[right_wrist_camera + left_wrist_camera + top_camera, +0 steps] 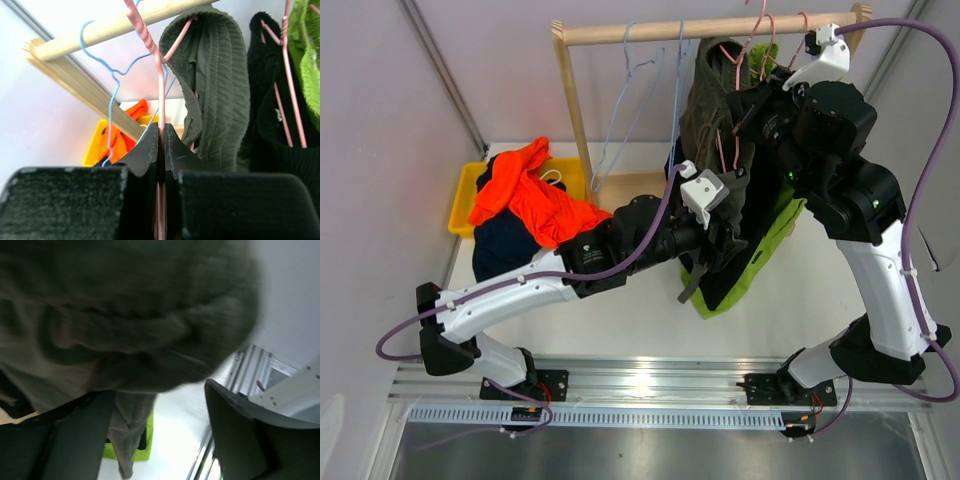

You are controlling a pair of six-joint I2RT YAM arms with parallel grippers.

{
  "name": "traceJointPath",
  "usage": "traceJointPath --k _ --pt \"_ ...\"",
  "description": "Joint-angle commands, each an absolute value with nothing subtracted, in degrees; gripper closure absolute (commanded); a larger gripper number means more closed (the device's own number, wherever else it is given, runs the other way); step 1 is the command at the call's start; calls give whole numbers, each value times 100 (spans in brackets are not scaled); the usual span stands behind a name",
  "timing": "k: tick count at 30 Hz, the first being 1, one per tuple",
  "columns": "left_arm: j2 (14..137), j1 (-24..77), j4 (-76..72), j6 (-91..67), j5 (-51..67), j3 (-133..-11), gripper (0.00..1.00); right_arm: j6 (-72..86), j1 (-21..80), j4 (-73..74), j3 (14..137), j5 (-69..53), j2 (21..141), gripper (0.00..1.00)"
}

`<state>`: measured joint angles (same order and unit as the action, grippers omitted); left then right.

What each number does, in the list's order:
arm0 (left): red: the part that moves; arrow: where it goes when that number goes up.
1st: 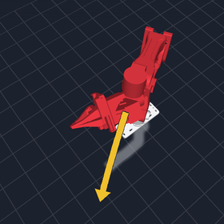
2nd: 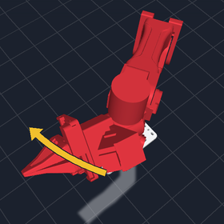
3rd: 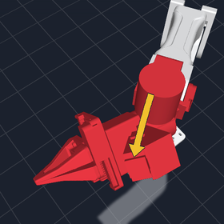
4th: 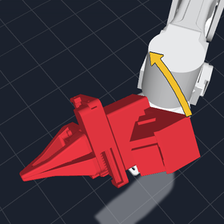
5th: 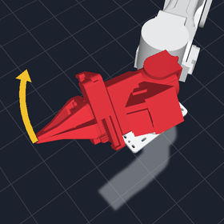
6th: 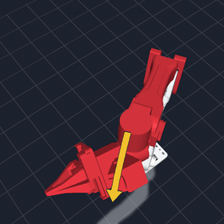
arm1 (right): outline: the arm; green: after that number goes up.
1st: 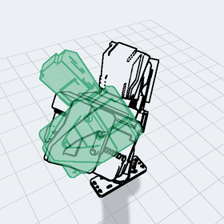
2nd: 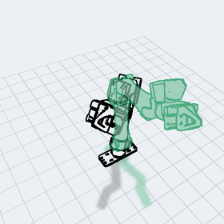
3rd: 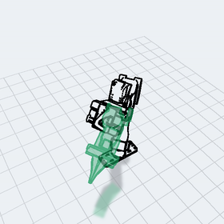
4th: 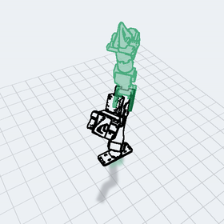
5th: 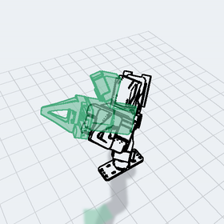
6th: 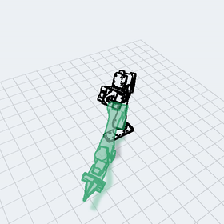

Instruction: Remove the shorts from the hanger

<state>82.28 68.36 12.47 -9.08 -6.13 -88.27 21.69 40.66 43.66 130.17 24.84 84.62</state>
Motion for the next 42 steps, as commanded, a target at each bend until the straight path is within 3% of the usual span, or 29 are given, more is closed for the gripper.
traceJointPath --k 1,5,12,18,29,36,42 --pt "8271 6855 1028 -756 -1265 -9062 26 2530 4113 4087 13078 2206 8218 100" --pt "8314 6873 993 -747 -1511 -9070 42 2751 4113 4201 13087 1934 8218 100" --pt "8411 6899 906 -729 -1714 -9123 100 3006 4122 4403 13035 1837 8209 100" --pt "8183 7364 800 -589 -2064 -8651 100 2839 4008 4482 13428 1960 8411 100" --pt "7638 9465 852 -1186 -3375 -7217 100 2988 2813 4588 13904 1160 8842 100" --pt "7883 9493 861 -1398 -3867 -7162 100 3172 2672 4658 13501 976 8649 100" --pt "8314 8536 1265 -1424 -3946 -7830 100 3541 2672 4939 12570 668 7815 100"
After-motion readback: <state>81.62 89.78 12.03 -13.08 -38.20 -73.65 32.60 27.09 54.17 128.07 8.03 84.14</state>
